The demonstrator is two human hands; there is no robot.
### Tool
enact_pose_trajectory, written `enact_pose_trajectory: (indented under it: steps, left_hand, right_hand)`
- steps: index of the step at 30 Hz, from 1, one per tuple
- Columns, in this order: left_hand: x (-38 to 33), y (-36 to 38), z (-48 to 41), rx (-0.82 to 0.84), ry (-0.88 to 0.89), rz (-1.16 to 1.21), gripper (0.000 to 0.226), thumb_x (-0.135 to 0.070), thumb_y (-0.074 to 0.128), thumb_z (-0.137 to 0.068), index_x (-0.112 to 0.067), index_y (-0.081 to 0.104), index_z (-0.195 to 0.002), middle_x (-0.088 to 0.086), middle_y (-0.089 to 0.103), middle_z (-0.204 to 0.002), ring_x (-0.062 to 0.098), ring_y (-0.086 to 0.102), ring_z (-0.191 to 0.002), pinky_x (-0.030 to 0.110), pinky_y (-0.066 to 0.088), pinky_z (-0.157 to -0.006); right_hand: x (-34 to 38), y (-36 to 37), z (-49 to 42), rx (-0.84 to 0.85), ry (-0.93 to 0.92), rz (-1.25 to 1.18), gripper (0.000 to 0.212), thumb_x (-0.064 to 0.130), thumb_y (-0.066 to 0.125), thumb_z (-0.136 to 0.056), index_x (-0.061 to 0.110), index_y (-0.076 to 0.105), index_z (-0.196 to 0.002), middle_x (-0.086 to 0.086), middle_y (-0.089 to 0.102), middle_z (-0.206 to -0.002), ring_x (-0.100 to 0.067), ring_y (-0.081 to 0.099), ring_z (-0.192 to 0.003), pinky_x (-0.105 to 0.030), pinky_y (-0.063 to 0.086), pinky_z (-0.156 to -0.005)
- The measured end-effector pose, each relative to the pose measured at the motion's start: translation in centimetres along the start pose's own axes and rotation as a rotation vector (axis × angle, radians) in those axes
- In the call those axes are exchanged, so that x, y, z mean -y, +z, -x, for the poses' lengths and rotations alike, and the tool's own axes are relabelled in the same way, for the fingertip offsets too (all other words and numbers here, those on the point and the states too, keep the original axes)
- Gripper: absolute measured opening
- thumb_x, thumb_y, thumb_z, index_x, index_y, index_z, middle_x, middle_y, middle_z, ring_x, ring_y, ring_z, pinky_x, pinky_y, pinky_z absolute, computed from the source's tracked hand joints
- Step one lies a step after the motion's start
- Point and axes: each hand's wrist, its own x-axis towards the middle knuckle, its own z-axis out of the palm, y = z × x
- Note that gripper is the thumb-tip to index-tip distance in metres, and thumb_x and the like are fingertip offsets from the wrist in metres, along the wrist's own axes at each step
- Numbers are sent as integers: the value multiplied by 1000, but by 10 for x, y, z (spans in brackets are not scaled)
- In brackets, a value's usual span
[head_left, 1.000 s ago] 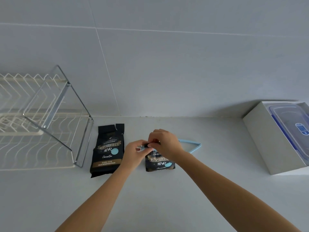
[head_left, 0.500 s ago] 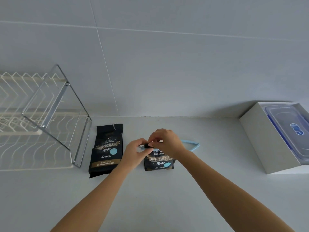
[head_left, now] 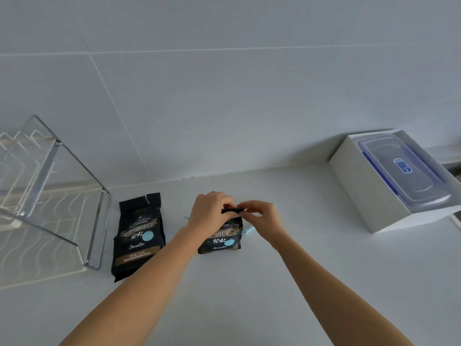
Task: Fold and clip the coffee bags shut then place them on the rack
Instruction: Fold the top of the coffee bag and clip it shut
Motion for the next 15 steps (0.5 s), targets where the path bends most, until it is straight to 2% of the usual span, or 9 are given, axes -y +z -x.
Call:
enact_pose_trajectory:
  steps: [2, 5, 11, 15]
  left_hand:
    - [2, 0, 2, -17, 3, 32, 11, -33, 72, -75, -23, 69, -75, -7, 65, -75, 15, 58, -71, 30, 43, -67]
    - [2, 1, 5, -49, -1, 78, 10, -26, 74, -74, -21, 68, -69, -6, 63, -70, 14, 55, -66, 30, 44, -64]
    - [3, 5, 1, -70, -45, 130, 11, -24, 74, -74, -24, 67, -66, -15, 54, -63, 7, 51, -63, 20, 33, -56]
    - [5, 0, 4, -30, 13, 118, 5, -27, 73, -76, -23, 70, -73, -9, 65, -73, 10, 56, -71, 29, 45, -65]
  right_hand:
    - [1, 1, -2, 4, -21, 48, 15, 12, 73, -77, 23, 76, -87, 13, 71, -81, -2, 66, -78, -11, 49, -71]
    - [2, -2, -6, 40, -67, 126, 11, 18, 74, -77, 21, 76, -88, 9, 72, -81, -5, 65, -79, -21, 52, -74]
    - [-3, -1, -5, 21, -77, 204, 12, 25, 72, -80, 19, 75, -90, 2, 73, -86, -11, 63, -81, -22, 45, -70]
    - [-5, -1, -4, 61, -94, 229, 15, 28, 71, -80, 23, 72, -94, 12, 70, -89, -1, 59, -85, -17, 42, -72]
